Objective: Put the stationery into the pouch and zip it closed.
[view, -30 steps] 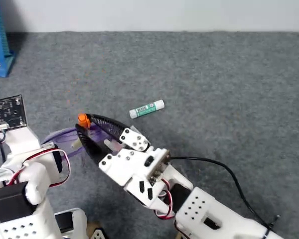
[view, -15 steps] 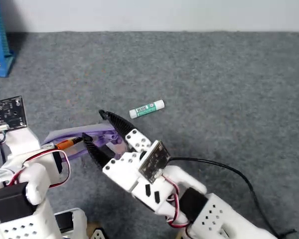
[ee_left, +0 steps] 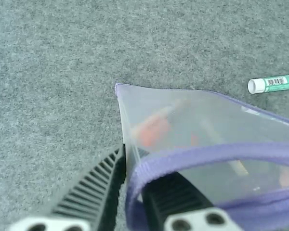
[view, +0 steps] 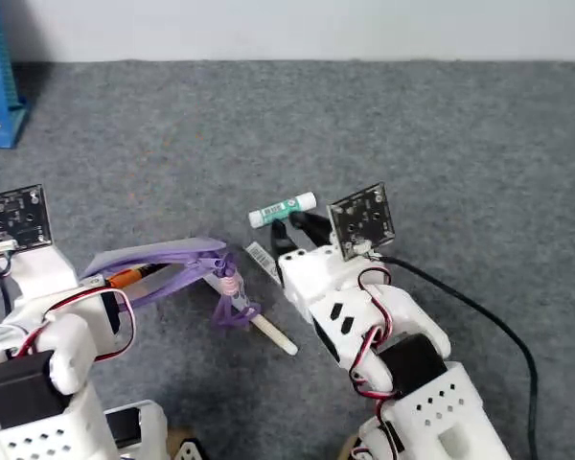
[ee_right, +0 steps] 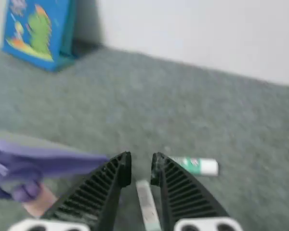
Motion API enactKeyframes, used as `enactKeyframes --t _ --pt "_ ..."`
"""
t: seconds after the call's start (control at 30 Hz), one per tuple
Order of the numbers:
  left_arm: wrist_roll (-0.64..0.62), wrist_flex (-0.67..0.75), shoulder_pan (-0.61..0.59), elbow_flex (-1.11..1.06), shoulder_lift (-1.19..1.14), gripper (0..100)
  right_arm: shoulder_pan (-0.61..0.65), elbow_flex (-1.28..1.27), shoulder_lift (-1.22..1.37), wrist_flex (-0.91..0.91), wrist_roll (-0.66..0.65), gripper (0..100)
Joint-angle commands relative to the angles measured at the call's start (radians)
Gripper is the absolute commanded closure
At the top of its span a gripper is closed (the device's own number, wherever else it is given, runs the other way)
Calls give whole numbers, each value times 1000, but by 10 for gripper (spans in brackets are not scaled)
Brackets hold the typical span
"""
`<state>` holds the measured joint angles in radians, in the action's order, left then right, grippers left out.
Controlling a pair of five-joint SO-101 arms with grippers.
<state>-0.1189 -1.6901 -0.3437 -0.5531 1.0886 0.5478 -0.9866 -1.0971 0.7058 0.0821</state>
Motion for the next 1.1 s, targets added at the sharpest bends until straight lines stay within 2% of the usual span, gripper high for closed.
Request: enactKeyframes --t 0.0,0.2,0.33,0.53,0.73,1.07 --pt "-6 -2 -3 5 -8 989 -35 61 111 99 -66 926" --pt "-6 -2 -5 7 -8 989 -35 91 332 150 -80 925" --pt "-6 -3 -6 10 -8 989 -36 137 476 142 -199 925" --pt "-5 -2 -6 12 -8 989 -36 285 670 140 -218 919" --pt "-5 -2 -6 12 -8 989 -30 459 915 147 -218 727" --pt "-5 -2 -6 12 -8 989 21 738 1265 142 -218 728"
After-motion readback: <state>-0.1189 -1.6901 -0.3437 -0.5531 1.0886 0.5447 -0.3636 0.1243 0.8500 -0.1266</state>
